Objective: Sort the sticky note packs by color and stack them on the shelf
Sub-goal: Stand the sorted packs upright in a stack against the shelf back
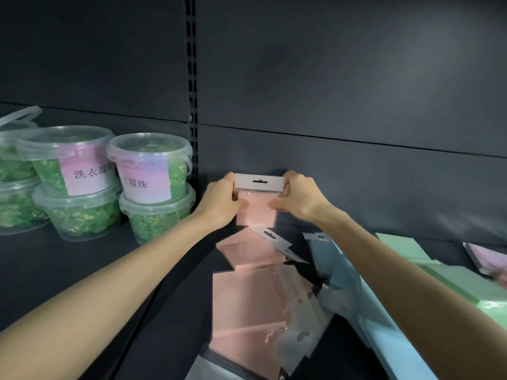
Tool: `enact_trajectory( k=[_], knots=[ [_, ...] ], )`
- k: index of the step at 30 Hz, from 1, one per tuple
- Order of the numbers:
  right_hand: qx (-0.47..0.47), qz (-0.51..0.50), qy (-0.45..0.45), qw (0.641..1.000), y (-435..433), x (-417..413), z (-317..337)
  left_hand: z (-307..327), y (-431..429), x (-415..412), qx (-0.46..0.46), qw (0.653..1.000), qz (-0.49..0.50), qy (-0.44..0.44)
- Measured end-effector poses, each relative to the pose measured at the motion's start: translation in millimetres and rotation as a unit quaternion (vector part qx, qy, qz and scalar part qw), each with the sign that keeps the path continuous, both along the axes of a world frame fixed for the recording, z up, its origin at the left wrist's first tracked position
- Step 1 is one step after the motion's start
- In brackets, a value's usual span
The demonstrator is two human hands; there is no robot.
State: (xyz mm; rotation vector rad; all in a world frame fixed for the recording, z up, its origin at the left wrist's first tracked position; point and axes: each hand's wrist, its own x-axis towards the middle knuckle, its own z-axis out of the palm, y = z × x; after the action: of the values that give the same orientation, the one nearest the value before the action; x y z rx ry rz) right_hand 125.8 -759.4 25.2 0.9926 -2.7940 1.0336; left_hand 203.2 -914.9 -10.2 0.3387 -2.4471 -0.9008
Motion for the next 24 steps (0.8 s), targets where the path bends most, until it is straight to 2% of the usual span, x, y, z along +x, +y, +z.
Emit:
enact_trajectory(
  k=[3, 7, 11, 15, 24],
  knots=[
    [-0.014, -0.026, 0.003, 1.0, -2, -2, -9, -7, -1, -1, 0.003, 0.999, 0.046, -0.014],
    [-0.042, -0.043, -0.004, 0.998, -2, 1, -12, -13, -2, -1, 0.02, 0.999, 0.009, -0.037],
    [-0.025, -0.023, -0.02, 0.999, 2, 5, -10, -12, -5, 1, 0.02, 0.999, -0.01, -0.025],
    [-0.007, -0.013, -0.034, 0.999, 3, 2, -15, -11, -4, 4, 0.001, 0.999, -0.027, -0.042],
    [0.051, 0.032, -0.058, 0.997, 12, 7, -4, -5, 2, 15, 0.026, 0.995, -0.056, -0.078]
  ],
)
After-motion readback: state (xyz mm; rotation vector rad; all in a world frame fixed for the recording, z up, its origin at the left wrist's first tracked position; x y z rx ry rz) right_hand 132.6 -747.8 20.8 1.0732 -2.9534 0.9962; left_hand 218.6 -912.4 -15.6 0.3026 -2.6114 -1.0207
